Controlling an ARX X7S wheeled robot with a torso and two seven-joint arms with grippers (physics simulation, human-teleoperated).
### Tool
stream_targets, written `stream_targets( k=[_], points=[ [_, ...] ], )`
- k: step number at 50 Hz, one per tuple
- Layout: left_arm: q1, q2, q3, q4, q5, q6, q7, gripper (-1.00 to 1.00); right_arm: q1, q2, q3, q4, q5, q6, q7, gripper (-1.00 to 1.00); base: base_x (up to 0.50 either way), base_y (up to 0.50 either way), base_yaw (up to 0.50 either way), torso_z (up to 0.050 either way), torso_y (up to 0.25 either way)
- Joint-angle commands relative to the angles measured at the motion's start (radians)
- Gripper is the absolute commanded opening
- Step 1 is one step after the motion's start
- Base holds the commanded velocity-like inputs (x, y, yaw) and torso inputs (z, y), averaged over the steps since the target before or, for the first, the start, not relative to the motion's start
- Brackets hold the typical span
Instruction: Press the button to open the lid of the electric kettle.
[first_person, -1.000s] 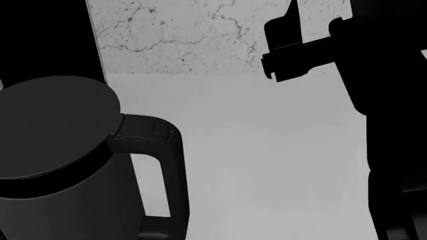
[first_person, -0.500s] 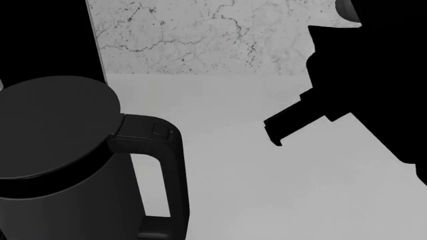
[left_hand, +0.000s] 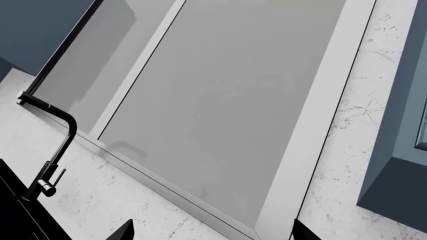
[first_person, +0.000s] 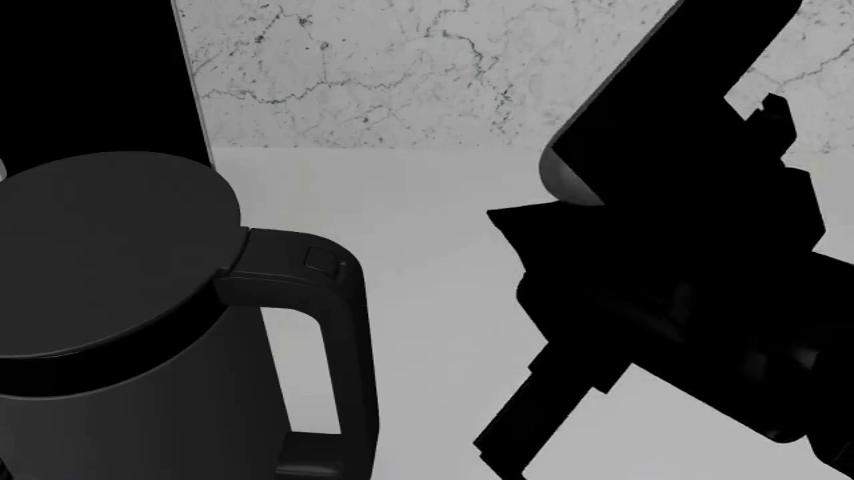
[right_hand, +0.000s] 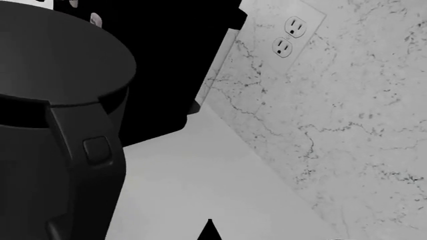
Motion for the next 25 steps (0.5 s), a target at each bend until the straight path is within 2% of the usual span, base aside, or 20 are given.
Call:
stream_targets(
  k=[1, 6, 20, 25],
  points=[
    [-0.003, 0.016, 0.075, -0.049, 0.142, 0.020, -0.059, 1.00, 0.134, 0.007, -0.129, 0.072, -0.092, 0.009, -0.224, -1.00, 0.00, 0.00, 0.00, 0.000, 0.000],
    [0.021, 0.026, 0.147, -0.086, 0.205, 0.092, -0.059, 1.00, 0.214, 0.010, -0.204, 0.090, -0.119, 0.015, -0.297, -1.00, 0.00, 0.00, 0.00, 0.000, 0.000],
    [0.037, 0.017, 0.143, -0.078, 0.202, 0.100, -0.067, 1.00, 0.212, 0.022, -0.222, 0.048, -0.076, -0.014, -0.301, -1.00, 0.00, 0.00, 0.00, 0.000, 0.000],
    [0.041, 0.016, 0.145, -0.083, 0.202, 0.109, -0.068, 1.00, 0.201, 0.020, -0.238, 0.057, -0.116, -0.056, -0.307, -1.00, 0.00, 0.00, 0.00, 0.000, 0.000]
  ],
)
